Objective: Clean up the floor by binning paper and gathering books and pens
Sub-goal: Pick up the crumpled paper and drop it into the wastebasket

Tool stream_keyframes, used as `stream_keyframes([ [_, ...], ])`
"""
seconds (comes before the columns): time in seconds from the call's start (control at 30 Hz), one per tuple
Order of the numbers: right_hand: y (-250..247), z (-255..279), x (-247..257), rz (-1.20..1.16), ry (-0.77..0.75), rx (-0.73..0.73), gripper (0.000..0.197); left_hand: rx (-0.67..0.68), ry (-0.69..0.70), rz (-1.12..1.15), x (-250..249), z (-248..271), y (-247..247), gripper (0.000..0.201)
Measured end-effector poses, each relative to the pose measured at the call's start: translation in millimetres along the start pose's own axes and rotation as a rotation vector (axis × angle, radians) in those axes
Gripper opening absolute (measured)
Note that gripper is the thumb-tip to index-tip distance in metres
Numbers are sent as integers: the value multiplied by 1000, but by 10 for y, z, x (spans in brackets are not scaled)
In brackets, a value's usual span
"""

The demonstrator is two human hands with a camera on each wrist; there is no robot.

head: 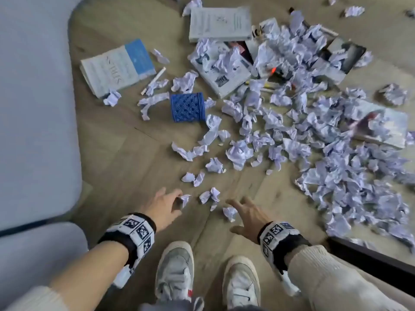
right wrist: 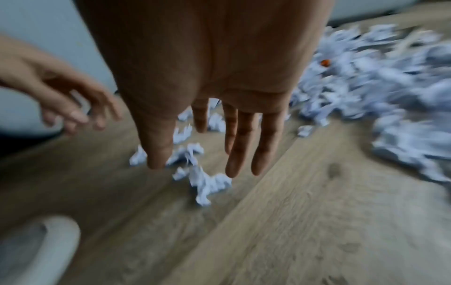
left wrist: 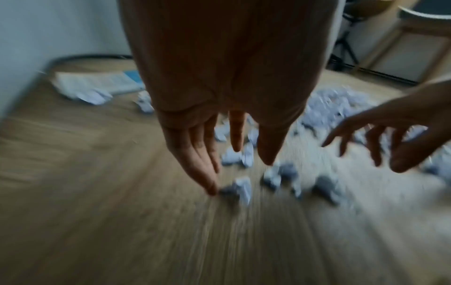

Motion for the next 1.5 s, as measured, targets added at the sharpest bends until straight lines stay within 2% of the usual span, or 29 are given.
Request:
stream_keyframes([
  [0.03, 105, -175, -2, 18, -52, -12, 71, -5, 17, -69, 18, -134, 103, 52],
  [0.1, 187, -344, -1, 80, -123, -60, 60, -90, 68, -154, 18, -295, 194, 53],
  [0.2, 271, -515, 12, 174, -231, -159, 32, -161, 143, -147, -9, -507, 406, 36],
  [0.23, 264, -563, 12, 184, -282, -197, 28, -175, 175, -156, -28, -582, 432, 26],
  [0.3, 235, -595, 44, 116, -352, -231, 33, -222, 239, -119, -63, -695, 424, 10],
  [0.37, 149, -617, 55, 14, -389, -305, 41, -281, 274, -57, -92, -754, 348, 8],
  [0.43, -18, -598, 13, -59, -380, -386, 40, -382, 313, 7, -199, -762, 256, 12],
  [0.5, -245, -549, -13, -15, -319, -475, 36, -473, 352, -24, -383, -712, 214, 12],
  [0.57, -529, -532, -46, 105, -260, -604, 26, -550, 367, -167, -575, -702, 219, 45],
  [0.6, -670, -566, -70, 170, -234, -660, 28, -546, 384, -241, -653, -727, 270, 61],
  [0.63, -813, -610, -92, 237, -201, -709, 39, -543, 403, -305, -716, -749, 305, 69],
  [0.7, -1035, -762, -162, 357, -118, -754, 62, -477, 446, -459, -717, -890, 452, 62],
  [0.73, -1097, -856, -180, 403, -78, -749, 69, -446, 466, -521, -667, -957, 511, 50],
  [0.8, -1077, -990, -227, 455, -5, -673, 73, -472, 518, -565, -611, -982, 533, 22],
  [0.87, -926, -1097, -263, 425, 41, -571, 67, -584, 554, -566, -559, -962, 520, 22],
  [0.93, -804, -1100, -238, 398, 57, -542, 60, -706, 531, -460, -504, -986, 400, 33],
  [0.97, -770, -1076, -184, 401, 18, -556, 55, -760, 495, -390, -496, -989, 292, 36],
  [1.03, -740, -1073, -157, 428, -97, -674, 42, -877, 409, -239, -469, -987, 53, 20],
  [1.07, -733, -1087, -197, 386, -125, -692, 44, -940, 374, -195, -472, -985, -64, 10],
  [1.1, -726, -1088, -235, 308, -129, -670, 44, -982, 341, -170, -480, -980, -171, 10],
  [1.2, -854, -1034, -377, 120, -74, -769, 25, -1017, 136, -172, -488, -1068, -404, 37],
  [1.27, -1058, -897, -469, 1, 8, -932, 20, -944, 21, -150, -523, -1199, -419, 65],
  [1.33, -1259, -773, -650, -13, 125, -1066, 25, -813, -22, -137, -609, -1362, -332, 92],
  [1.4, -1405, -711, -873, 30, 259, -1074, 32, -753, -60, -186, -694, -1528, -273, 120],
  [1.5, -1490, -758, -1126, 108, 424, -925, 54, -793, 11, -224, -882, -1677, -324, 125],
])
Point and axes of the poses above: each hand's wrist, its own z-axis away from the middle knuckle, its own y-axis out of the palm, x = y × z, the point moved 5 cm from there along -z, towards the middle knuckle, and after that the axes turned 2 degrees about -z, right-handed, at the moved point
